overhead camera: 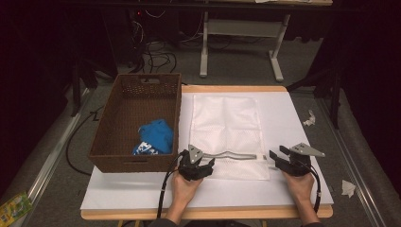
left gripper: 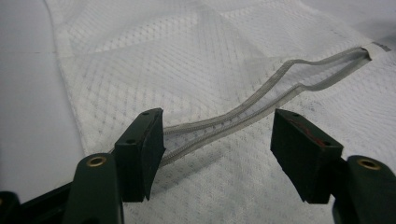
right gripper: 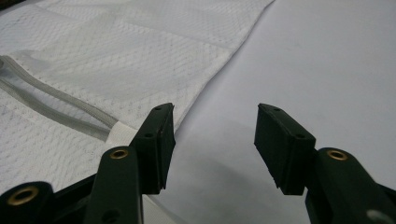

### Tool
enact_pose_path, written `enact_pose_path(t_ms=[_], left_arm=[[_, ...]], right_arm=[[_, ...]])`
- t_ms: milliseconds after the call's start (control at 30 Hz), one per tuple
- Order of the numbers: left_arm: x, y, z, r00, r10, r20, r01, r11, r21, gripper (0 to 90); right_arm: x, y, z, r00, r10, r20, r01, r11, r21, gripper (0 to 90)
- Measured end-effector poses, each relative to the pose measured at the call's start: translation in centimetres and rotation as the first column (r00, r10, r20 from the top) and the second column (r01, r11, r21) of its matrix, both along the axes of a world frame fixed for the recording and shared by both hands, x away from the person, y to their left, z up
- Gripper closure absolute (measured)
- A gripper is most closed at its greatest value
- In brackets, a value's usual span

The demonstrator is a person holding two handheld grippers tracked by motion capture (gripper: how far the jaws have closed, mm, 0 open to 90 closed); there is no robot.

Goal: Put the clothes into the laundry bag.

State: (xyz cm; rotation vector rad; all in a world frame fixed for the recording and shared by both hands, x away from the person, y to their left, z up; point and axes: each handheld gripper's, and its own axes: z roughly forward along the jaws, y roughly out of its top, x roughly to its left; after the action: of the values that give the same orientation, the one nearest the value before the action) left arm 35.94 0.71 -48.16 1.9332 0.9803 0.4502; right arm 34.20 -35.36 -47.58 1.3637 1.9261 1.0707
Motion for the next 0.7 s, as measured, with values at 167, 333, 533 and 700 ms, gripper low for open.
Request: enact_pose_path(t_ms=[167, 333, 533, 700], left_arm=[[-0.08, 0.01, -0.01, 1.0000, 0.000, 0.008, 0.000, 1.0000, -0.009, 35.1], [-0.16, -0.05, 0.01, 0.9999, -0.003, 0.016, 0.003, 1.0000, 0.000, 35.2], [-0.21, -0.04, 0.03, 0.9998, -0.002, 0.020, 0.002, 1.0000, 0.001, 34.9], [-0.25, 0.00, 0.04, 0.9997, 0.002, 0.023, -0.002, 1.0000, -0.002, 34.7]], right_arm=[[0.04, 0.02, 0.01, 1.0000, 0.002, -0.001, -0.002, 1.000, -0.005, 47.3], [0.05, 0.07, 0.02, 1.0000, 0.002, -0.005, -0.002, 1.000, -0.008, 47.1], [0.10, -0.01, 0.06, 0.9999, 0.007, -0.008, -0.007, 1.000, -0.004, 50.4], [0.10, -0.17, 0.13, 0.9999, 0.003, -0.011, -0.003, 1.000, 0.016, 51.8]])
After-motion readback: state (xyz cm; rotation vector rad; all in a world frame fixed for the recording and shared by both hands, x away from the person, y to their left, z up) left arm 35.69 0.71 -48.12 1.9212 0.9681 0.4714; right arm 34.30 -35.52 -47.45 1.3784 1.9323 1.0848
